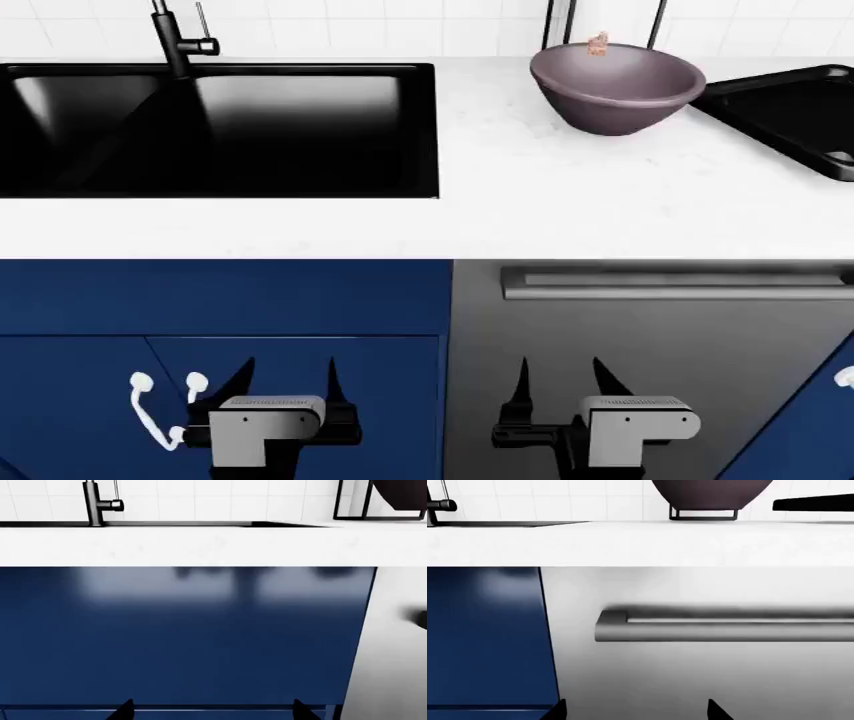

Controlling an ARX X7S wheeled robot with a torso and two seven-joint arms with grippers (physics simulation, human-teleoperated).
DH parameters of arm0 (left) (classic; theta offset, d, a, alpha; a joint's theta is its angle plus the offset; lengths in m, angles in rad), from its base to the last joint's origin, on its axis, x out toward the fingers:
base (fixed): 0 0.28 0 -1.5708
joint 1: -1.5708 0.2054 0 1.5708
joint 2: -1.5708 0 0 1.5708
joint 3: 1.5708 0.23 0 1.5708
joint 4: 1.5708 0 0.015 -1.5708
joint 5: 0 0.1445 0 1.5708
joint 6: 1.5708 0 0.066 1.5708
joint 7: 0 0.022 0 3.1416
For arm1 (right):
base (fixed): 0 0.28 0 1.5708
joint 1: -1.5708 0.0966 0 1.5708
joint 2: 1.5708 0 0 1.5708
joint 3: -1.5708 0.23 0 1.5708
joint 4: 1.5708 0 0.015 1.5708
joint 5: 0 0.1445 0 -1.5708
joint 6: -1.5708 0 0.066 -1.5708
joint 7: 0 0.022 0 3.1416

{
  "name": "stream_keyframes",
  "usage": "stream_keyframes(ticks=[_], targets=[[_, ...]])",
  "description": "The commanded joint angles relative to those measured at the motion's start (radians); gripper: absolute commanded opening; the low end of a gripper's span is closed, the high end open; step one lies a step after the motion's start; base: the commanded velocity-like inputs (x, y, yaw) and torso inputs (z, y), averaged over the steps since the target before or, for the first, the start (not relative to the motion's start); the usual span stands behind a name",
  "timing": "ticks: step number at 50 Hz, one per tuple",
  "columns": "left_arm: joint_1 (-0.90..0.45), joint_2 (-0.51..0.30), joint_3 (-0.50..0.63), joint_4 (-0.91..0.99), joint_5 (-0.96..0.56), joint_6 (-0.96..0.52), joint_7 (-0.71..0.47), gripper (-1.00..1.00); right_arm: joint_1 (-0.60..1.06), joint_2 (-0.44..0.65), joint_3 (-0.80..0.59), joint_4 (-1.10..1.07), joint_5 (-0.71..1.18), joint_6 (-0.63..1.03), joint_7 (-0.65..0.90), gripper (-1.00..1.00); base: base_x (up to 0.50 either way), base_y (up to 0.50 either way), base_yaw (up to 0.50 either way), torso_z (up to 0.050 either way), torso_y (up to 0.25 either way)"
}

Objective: Pick up the bowl with cake and place it on the tray. Pick up the cupcake and place it on the tray.

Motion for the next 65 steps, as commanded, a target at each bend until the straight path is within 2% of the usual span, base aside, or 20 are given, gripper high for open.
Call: stream_keyframes(ticks=[1, 33, 65], targets=[[-0.001, -0.016, 0.018, -0.001, -0.016, 0.000, -0.019, 1.00, 0.002, 0.015, -0.018, 0.001, 0.019, 0.002, 0.021, 1.00, 0.00, 0.00, 0.00, 0.000, 0.000], [-0.011, -0.077, 0.089, -0.011, -0.079, -0.013, -0.094, 1.00, 0.020, 0.071, -0.086, 0.023, 0.093, 0.004, 0.108, 1.00, 0.00, 0.00, 0.00, 0.000, 0.000], [-0.019, -0.109, 0.130, -0.017, -0.113, -0.012, -0.132, 1.00, 0.025, 0.103, -0.126, 0.025, 0.131, -0.001, 0.147, 1.00, 0.00, -0.16, 0.00, 0.000, 0.000]])
